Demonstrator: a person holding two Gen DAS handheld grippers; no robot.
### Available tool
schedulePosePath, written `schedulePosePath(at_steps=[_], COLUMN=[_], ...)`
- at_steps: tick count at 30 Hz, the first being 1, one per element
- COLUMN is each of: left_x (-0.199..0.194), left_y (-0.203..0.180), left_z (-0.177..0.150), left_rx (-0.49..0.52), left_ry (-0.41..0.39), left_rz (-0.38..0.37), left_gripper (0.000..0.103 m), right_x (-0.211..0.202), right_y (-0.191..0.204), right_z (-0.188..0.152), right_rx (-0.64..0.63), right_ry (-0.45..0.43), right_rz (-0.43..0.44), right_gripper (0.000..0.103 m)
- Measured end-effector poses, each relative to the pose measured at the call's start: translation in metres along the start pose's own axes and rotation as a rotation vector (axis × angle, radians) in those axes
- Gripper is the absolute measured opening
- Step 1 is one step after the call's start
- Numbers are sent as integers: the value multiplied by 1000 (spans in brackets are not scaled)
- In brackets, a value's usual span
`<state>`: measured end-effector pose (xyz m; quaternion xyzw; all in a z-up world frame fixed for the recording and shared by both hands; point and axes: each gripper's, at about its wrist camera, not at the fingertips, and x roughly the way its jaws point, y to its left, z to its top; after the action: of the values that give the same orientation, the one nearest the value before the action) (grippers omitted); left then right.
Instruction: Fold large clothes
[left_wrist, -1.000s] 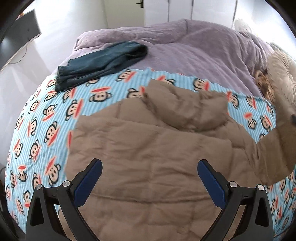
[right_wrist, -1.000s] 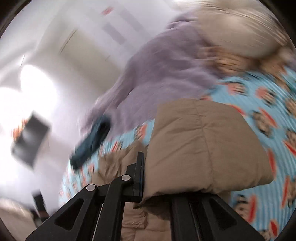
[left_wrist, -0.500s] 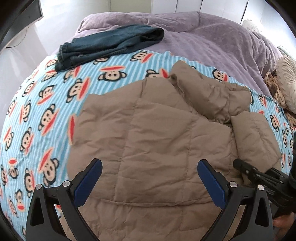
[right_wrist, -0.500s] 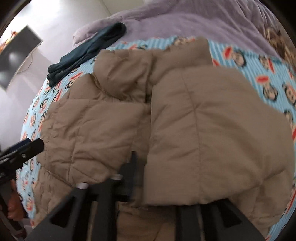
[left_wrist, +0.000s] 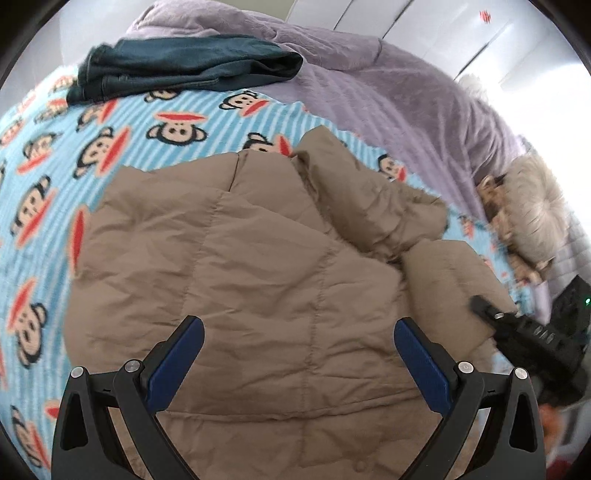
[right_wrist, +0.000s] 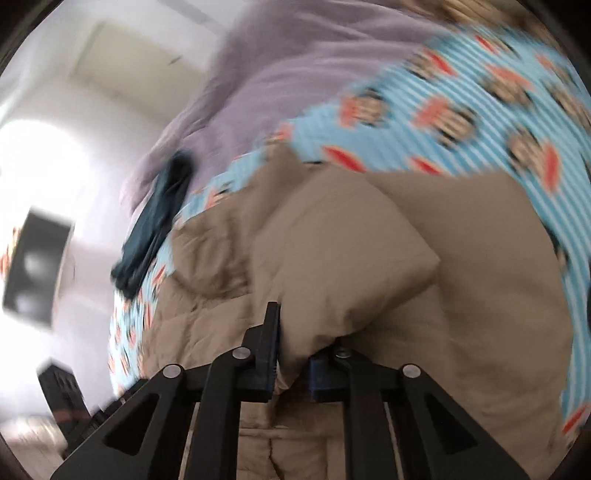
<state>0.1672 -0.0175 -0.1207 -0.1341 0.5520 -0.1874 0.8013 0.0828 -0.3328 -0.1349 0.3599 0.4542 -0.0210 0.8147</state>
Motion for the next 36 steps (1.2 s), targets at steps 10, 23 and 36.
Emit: schedulePosePath(at_steps=[10,23,36], left_x=[4,58,42], left_y=[8,-19,26], left_z=[4,7,-15], left_rx=[-70,-29,-46], left_ry=[54,139,125], left_rz=[-212,-143,-33], left_gripper=[103,87,13], right_x=[42,-57,-36], right_y=[90,-116,-122], right_z=[-80,-52,-36], right_rx=[-462,229,233], right_ry=[225,157,137], right_rz=[-62,-71,-65], right_gripper=[72,73,8])
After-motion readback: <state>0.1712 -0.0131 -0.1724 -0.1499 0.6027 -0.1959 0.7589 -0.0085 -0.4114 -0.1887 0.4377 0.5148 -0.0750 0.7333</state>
